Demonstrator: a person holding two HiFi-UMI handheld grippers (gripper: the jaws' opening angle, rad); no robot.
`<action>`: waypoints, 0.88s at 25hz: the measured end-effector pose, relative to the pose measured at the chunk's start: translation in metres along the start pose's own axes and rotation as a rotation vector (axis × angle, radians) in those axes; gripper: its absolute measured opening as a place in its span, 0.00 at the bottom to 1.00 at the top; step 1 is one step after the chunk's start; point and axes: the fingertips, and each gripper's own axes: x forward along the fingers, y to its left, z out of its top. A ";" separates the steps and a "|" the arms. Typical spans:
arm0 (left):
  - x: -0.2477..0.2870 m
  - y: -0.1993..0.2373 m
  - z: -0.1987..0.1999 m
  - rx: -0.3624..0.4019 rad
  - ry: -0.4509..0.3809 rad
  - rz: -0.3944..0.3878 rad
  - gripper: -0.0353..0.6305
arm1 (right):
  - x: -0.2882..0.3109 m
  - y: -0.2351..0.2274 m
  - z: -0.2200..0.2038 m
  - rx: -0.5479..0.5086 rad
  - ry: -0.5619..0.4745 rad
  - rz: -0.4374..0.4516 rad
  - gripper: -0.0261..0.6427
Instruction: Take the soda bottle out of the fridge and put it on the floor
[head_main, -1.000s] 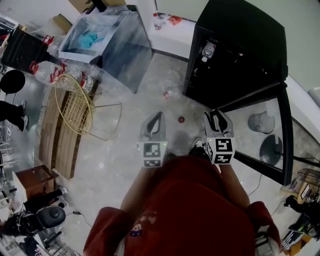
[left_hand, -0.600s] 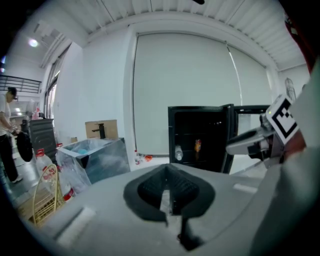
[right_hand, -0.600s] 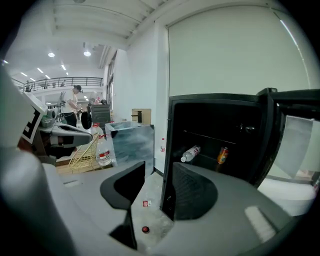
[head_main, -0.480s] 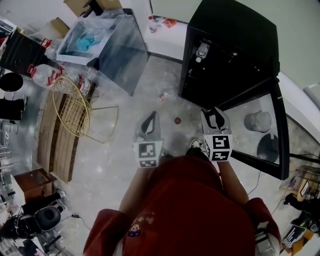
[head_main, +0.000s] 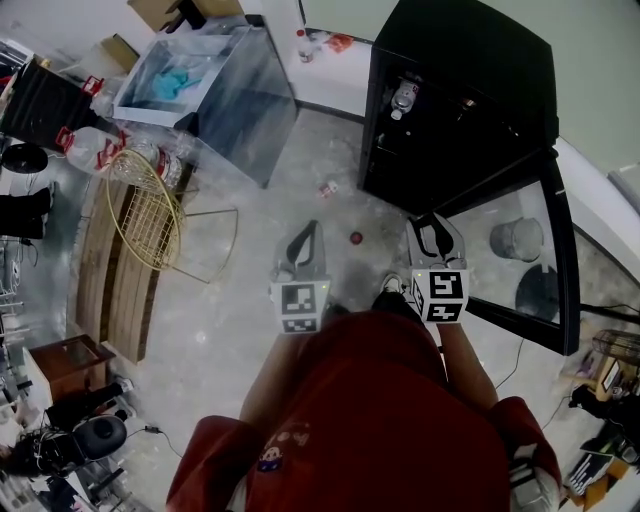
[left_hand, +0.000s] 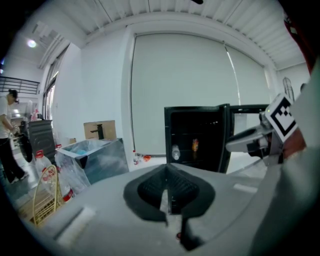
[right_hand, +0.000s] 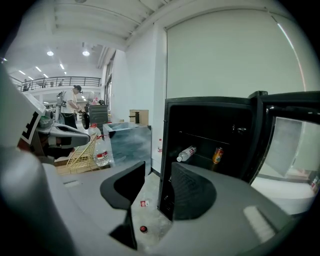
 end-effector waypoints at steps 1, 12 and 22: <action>-0.001 0.000 0.000 0.000 -0.001 -0.001 0.05 | 0.000 0.001 0.000 0.001 0.000 0.000 0.28; -0.003 -0.005 0.003 -0.002 -0.007 -0.010 0.05 | 0.001 0.004 0.000 0.007 -0.004 0.018 0.28; 0.000 -0.009 0.005 -0.025 -0.015 -0.028 0.05 | 0.000 0.012 0.001 0.016 -0.002 0.057 0.13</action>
